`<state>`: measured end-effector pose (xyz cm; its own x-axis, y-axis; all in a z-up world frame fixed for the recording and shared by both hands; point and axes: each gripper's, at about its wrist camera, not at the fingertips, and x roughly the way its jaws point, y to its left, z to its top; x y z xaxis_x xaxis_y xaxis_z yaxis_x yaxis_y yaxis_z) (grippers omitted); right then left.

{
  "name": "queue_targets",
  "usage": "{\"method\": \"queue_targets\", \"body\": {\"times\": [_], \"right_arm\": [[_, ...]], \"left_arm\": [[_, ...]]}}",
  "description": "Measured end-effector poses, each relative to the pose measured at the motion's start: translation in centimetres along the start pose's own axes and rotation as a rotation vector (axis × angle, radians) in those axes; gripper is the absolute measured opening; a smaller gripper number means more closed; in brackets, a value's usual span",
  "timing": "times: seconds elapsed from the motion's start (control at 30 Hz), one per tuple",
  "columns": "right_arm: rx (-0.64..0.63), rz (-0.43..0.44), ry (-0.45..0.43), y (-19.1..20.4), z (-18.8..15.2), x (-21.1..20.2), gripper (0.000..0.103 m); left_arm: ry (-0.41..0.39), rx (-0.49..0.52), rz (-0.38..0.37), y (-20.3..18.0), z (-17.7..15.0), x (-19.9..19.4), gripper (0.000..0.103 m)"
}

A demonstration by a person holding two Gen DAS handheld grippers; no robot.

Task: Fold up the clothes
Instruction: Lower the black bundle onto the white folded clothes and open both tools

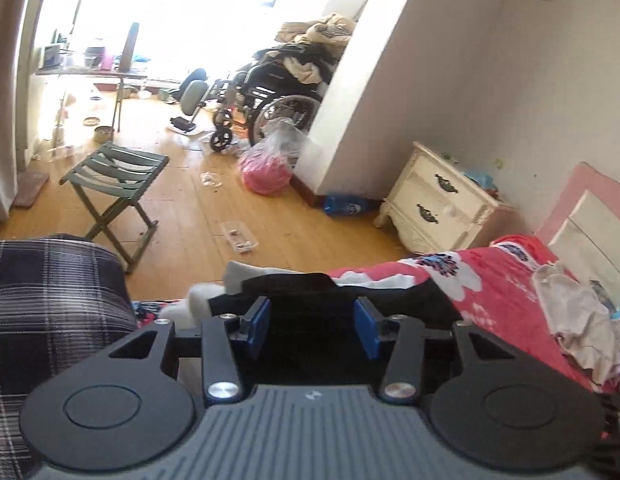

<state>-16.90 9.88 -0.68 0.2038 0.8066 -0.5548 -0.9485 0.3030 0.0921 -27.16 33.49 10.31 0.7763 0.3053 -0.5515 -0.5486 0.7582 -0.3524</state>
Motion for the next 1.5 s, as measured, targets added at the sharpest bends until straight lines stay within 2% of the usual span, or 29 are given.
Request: {"method": "queue_targets", "body": {"times": [0.07, 0.13, 0.2, 0.27, 0.37, 0.4, 0.47, 0.5, 0.6, 0.67, 0.7, 0.77, 0.83, 0.9, 0.93, 1.0, 1.13, 1.23, 1.33, 1.4, 1.43, 1.5], "right_arm": [[0.003, 0.029, -0.009, -0.2, 1.6, 2.4, 0.026], [0.005, 0.055, -0.006, -0.5, 3.1, 5.6, 0.025], [0.047, 0.053, 0.005, -1.4, 4.2, 8.9, 0.023], [0.126, 0.013, -0.006, -3.1, 4.9, 11.2, 0.019], [0.325, -0.089, -0.043, -7.2, 5.3, 11.5, 0.020], [0.362, -0.126, -0.056, -8.5, 5.2, 10.7, 0.020], [0.370, -0.130, -0.078, -10.0, 5.1, 8.5, 0.020], [0.361, -0.096, -0.087, -10.2, 4.9, 7.1, 0.020], [0.271, 0.102, -0.073, -8.4, 4.2, 3.1, 0.021], [0.184, 0.214, 0.003, -6.0, 2.4, 2.0, 0.018], [0.149, 0.230, 0.063, -5.1, 1.0, 2.1, 0.018], [0.126, 0.167, 0.209, -4.8, -2.4, 3.2, 0.018], [0.202, 0.063, 0.283, -6.8, -5.3, 3.4, 0.020], [0.306, -0.046, 0.261, -8.9, -6.2, 1.8, 0.018], [0.320, -0.040, 0.221, -9.0, -5.9, 0.8, 0.017], [0.309, 0.048, 0.156, -7.7, -4.5, -0.6, 0.017], [0.081, 0.207, 0.116, -1.1, -3.0, 0.1, 0.017], [-0.023, 0.185, 0.213, 1.1, -5.2, 2.7, 0.017], [-0.012, 0.167, 0.290, -0.3, -7.0, 2.2, 0.013], [-0.062, 0.088, 0.364, -0.7, -7.7, 1.4, 0.015], [-0.073, 0.070, 0.368, -1.0, -7.5, 0.8, 0.016], [-0.030, 0.075, 0.310, -1.4, -6.3, -0.7, 0.016]], "left_arm": [[0.029, 0.046, -0.033, -1.6, -1.1, 1.5, 0.048], [0.048, 0.088, -0.012, -2.1, -1.8, 2.9, 0.048], [0.062, 0.090, 0.014, -1.6, -2.1, 4.4, 0.047], [0.084, 0.060, 0.025, -0.1, -2.4, 5.7, 0.043], [0.085, 0.039, 0.012, 0.8, -2.5, 5.7, 0.043], [0.082, 0.040, 0.009, 0.8, -2.5, 5.6, 0.044], [0.076, 0.037, 0.002, 0.7, -2.5, 5.2, 0.046], [0.076, 0.039, -0.002, 0.8, -2.5, 5.2, 0.047], [0.080, 0.044, -0.011, 0.8, -2.4, 5.1, 0.048], [0.082, 0.048, -0.012, 0.9, -2.3, 5.1, 0.048], [0.083, 0.048, -0.013, 0.9, -2.3, 5.0, 0.048], [0.084, 0.048, -0.016, 1.1, -2.4, 4.8, 0.046], [0.087, 0.051, -0.012, 1.1, -2.3, 4.8, 0.046], [0.089, 0.052, -0.008, 1.2, -2.4, 4.8, 0.046], [0.088, 0.054, -0.008, 1.2, -2.4, 4.7, 0.046], [0.083, 0.066, -0.002, 1.1, -2.6, 4.7, 0.046], [0.081, 0.093, 0.019, 0.7, -2.8, 4.7, 0.046], [0.087, 0.096, 0.015, 0.5, -2.7, 4.7, 0.046], [0.087, 0.112, 0.013, 0.6, -2.6, 4.8, 0.046], [0.085, 0.123, 0.008, 0.6, -2.6, 4.7, 0.046], [0.086, 0.120, 0.008, 0.6, -2.5, 4.4, 0.046], [0.070, 0.131, 0.003, 0.3, -2.2, 3.1, 0.048]]}}
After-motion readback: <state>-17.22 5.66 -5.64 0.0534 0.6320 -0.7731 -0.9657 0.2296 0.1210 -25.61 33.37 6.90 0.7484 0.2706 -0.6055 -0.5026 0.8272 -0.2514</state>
